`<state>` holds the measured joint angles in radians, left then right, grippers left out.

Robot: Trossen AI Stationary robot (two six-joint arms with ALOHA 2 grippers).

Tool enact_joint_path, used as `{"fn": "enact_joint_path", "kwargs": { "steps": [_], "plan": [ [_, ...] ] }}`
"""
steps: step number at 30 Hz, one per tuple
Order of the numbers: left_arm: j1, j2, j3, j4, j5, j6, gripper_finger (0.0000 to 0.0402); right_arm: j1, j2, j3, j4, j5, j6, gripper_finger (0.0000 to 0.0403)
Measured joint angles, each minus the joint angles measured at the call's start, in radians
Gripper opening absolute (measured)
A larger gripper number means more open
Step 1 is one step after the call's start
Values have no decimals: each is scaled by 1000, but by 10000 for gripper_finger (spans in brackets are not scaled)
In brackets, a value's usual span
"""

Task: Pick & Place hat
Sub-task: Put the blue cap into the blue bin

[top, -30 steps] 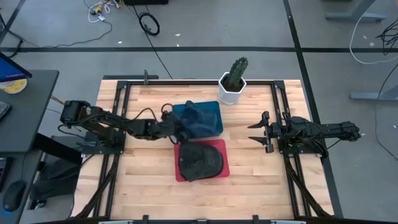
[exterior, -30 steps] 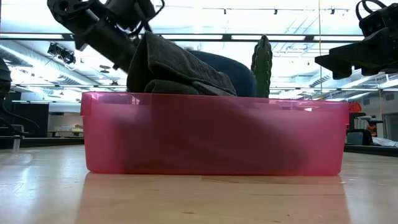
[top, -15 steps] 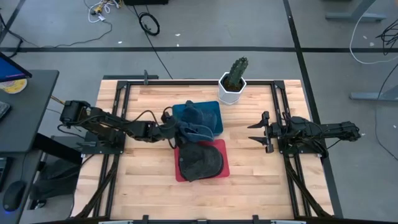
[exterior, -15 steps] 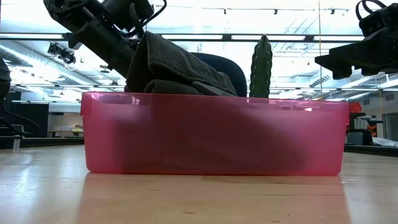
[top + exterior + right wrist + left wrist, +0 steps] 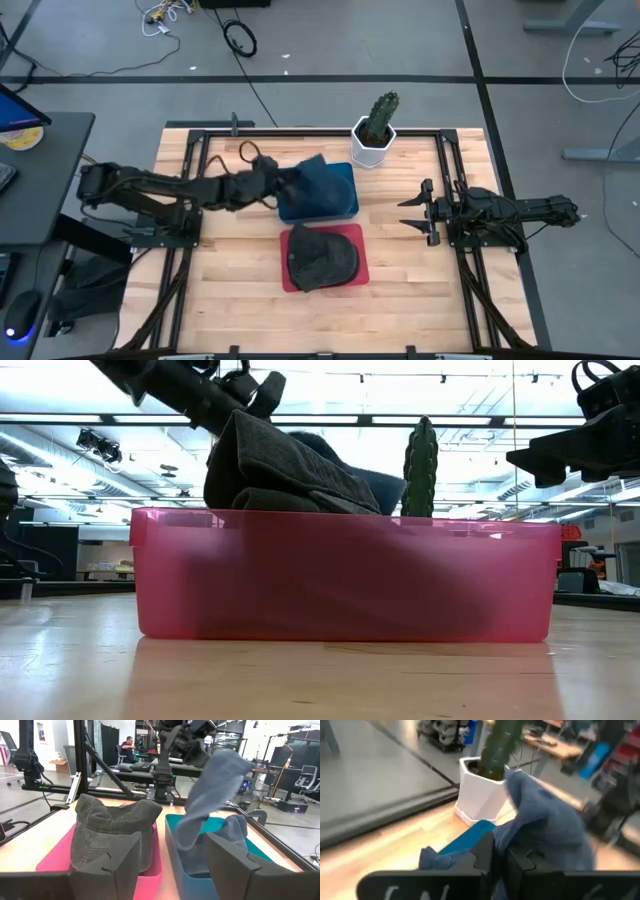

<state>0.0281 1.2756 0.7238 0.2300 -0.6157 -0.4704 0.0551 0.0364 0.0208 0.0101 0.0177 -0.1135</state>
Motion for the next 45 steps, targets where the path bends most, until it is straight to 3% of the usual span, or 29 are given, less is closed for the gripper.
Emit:
{"fn": "enact_joint_path", "kwargs": {
  "steps": [9, 15, 19, 28, 39, 45],
  "plan": [
    [137, 8, -2, -36, 262, -557, 30, 0, 0, 0, 0, 0, 0, 217],
    [123, 8, -2, -89, 230, -745, 30, 0, 0, 0, 0, 0, 0, 217],
    [107, 6, -1, -64, 205, -599, 30, 0, 0, 0, 0, 0, 0, 217],
    [90, 5, -2, -125, 198, -496, 30, 0, 0, 0, 0, 0, 0, 217],
    [79, 5, -2, -124, 199, -486, 31, 0, 0, 0, 0, 0, 0, 217],
    [79, 5, -2, -132, 202, -484, 75, 0, 0, 0, 0, 0, 0, 217]
  ]
}}
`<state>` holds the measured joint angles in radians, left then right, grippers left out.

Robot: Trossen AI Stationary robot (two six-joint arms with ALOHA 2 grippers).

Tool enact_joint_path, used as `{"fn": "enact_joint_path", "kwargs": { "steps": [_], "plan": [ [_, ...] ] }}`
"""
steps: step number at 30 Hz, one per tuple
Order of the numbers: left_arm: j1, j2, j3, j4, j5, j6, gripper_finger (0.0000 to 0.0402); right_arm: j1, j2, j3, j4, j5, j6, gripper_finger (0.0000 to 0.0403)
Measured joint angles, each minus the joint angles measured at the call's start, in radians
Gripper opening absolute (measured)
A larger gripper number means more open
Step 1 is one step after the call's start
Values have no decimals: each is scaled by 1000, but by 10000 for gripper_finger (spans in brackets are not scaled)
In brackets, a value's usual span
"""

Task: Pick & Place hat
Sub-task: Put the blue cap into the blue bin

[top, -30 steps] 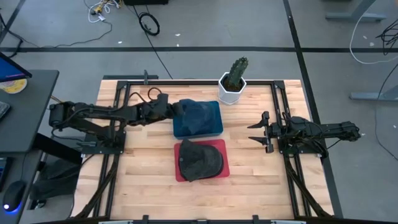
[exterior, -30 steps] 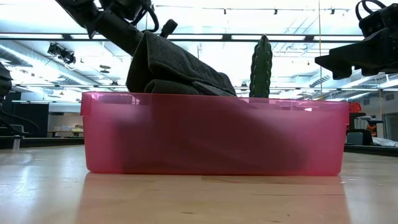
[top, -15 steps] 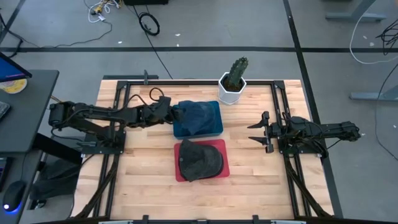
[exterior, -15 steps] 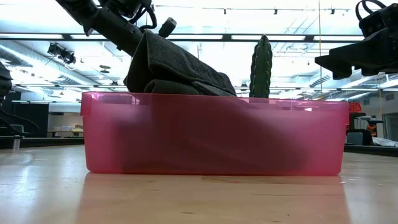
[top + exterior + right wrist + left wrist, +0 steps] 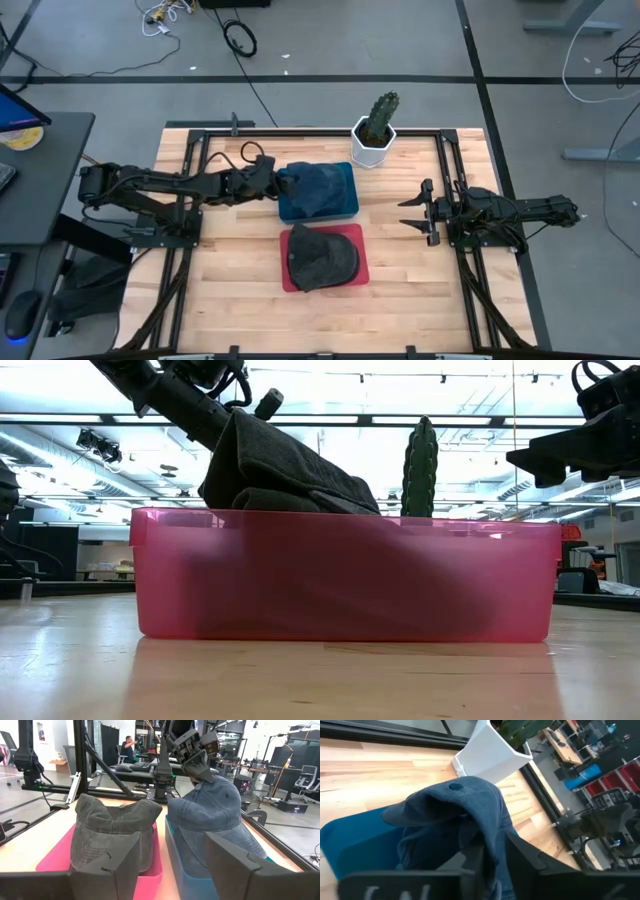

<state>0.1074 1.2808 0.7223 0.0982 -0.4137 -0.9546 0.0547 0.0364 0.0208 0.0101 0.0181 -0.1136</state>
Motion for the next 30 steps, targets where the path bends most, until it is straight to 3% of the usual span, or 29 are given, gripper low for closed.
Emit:
{"fn": "enact_joint_path", "kwargs": {
  "steps": [8, 16, 21, 26, 30],
  "plan": [
    [0, -17, 0, -123, 1, -28, 158, 0, 0, 0, 0, 0, 0, 217],
    [0, -120, 1, -370, -93, 29, 179, 0, 0, 0, 0, 0, 0, 217],
    [0, -203, 1, -415, -173, 165, 179, 0, 0, 0, 0, 0, 0, 217],
    [-7, -189, 1, -215, -40, 419, 160, 0, 0, 0, 2, 0, 0, 217],
    [-28, -144, 1, -98, -35, 716, 103, 0, 0, 0, 2, 0, 0, 217]
  ]
}}
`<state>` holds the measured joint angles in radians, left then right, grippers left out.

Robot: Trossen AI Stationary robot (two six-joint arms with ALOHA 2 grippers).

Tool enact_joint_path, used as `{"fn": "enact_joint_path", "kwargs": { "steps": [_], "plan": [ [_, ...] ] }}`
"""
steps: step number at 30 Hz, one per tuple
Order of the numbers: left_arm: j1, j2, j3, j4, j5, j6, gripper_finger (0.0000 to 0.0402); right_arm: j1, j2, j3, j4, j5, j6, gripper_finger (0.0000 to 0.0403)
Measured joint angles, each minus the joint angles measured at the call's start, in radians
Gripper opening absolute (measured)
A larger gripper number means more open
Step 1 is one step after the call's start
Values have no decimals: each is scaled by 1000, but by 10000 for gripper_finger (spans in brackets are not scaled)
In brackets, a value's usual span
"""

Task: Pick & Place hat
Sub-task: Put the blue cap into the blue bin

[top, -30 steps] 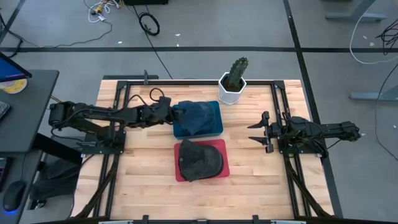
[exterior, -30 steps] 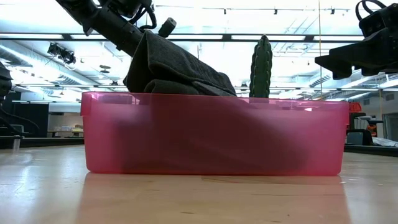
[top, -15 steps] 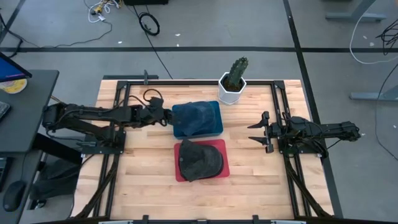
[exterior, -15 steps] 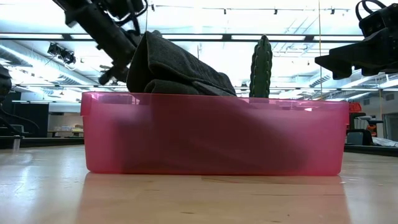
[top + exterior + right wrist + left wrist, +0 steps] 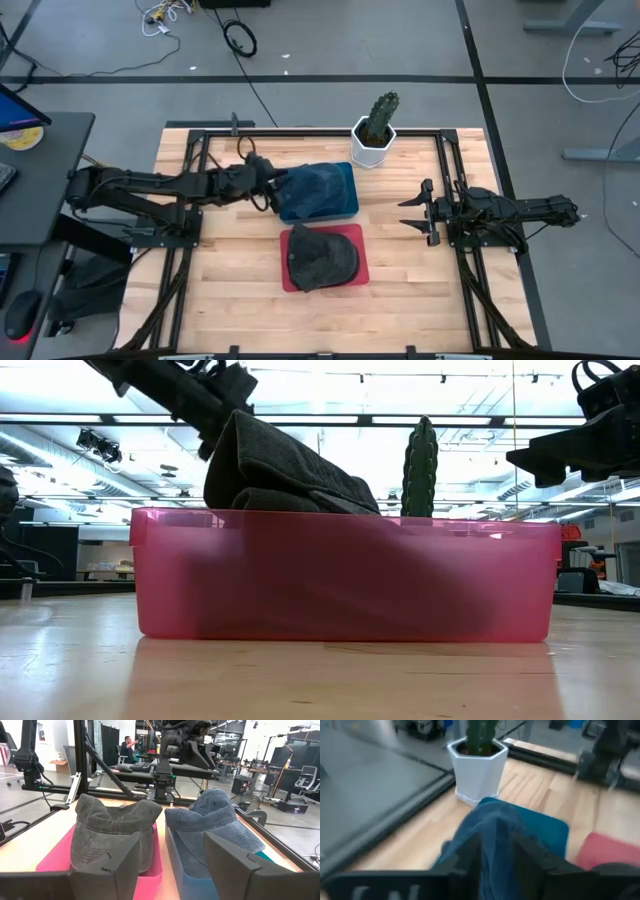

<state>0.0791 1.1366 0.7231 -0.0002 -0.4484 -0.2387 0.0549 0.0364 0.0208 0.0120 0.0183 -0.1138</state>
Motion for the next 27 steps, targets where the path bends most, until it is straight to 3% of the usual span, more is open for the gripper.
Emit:
{"fn": "enact_joint_path", "kwargs": {
  "steps": [3, 5, 9, 16, 22, 27],
  "plan": [
    [4, 45, 0, 4, -11, 111, 34, 0, 0, 0, 0, 0, 0, 217],
    [16, 78, 0, 5, -12, 134, 11, 0, 0, 0, 0, 0, 0, 217],
    [37, 150, 0, 60, 0, 166, 4, 0, 0, 0, 1, 0, 0, 217],
    [41, 205, -1, 309, 2, 225, 2, 0, 0, 0, 1, 0, 0, 217],
    [42, 250, -1, 310, 43, 223, 2, 0, 0, 0, 1, 0, 0, 217],
    [68, 410, 0, 308, 72, 159, 1, 0, 0, 0, 1, 0, 0, 217]
  ]
}}
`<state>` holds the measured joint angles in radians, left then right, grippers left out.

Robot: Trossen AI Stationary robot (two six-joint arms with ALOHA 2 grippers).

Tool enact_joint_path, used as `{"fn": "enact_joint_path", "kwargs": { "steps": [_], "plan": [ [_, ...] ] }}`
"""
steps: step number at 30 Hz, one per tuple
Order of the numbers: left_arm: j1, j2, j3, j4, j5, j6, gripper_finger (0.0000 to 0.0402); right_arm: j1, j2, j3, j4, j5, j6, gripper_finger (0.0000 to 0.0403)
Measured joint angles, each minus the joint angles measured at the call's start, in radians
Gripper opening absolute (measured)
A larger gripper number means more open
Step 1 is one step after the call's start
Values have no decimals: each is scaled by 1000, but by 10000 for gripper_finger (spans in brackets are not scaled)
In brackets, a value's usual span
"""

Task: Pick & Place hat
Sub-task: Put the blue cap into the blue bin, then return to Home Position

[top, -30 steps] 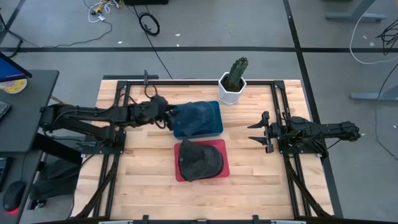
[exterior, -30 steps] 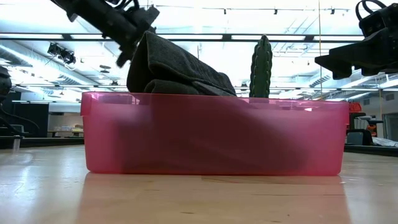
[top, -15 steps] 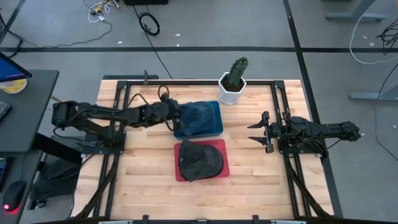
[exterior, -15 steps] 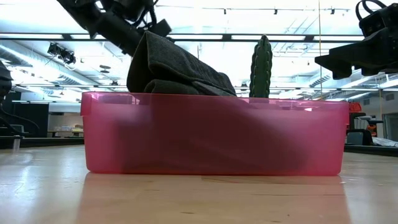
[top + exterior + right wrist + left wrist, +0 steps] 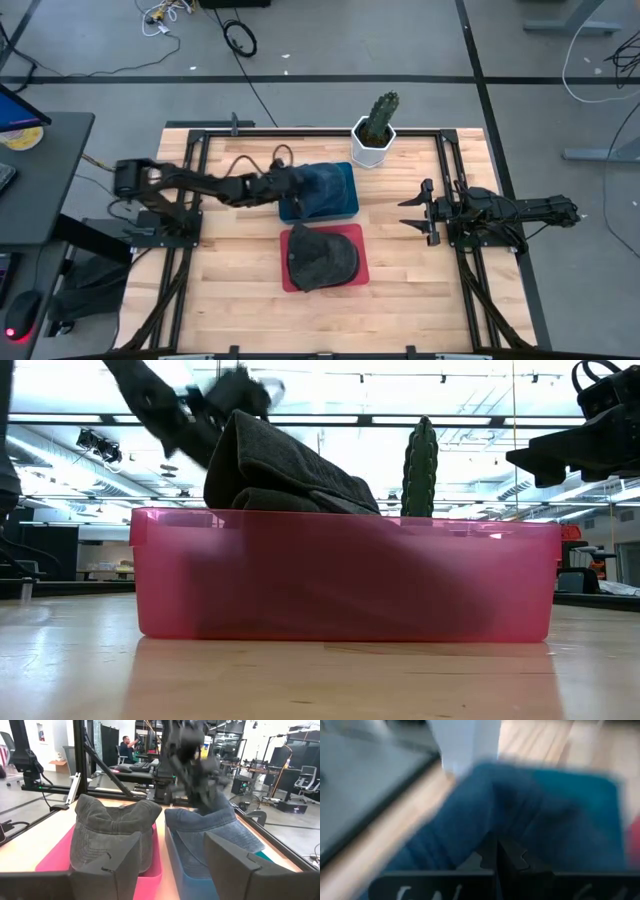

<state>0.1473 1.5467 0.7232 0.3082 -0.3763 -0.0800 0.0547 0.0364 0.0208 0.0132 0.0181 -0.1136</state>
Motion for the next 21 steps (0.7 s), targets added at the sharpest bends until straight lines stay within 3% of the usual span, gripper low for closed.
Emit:
{"fn": "enact_joint_path", "kwargs": {
  "steps": [5, 9, 14, 21],
  "plan": [
    [25, 176, 1, 11, 87, -70, 1, 0, 0, 0, 0, 0, 0, 217],
    [22, 218, 5, 15, 103, -123, 1, 0, 0, 0, 0, 0, 0, 217],
    [-1, 148, -4, -4, 59, -96, 1, 0, 0, 0, -1, 0, 0, 217],
    [-44, -57, -3, -9, 4, -30, 8, 0, 0, 0, -2, 0, 0, 217]
  ]
}}
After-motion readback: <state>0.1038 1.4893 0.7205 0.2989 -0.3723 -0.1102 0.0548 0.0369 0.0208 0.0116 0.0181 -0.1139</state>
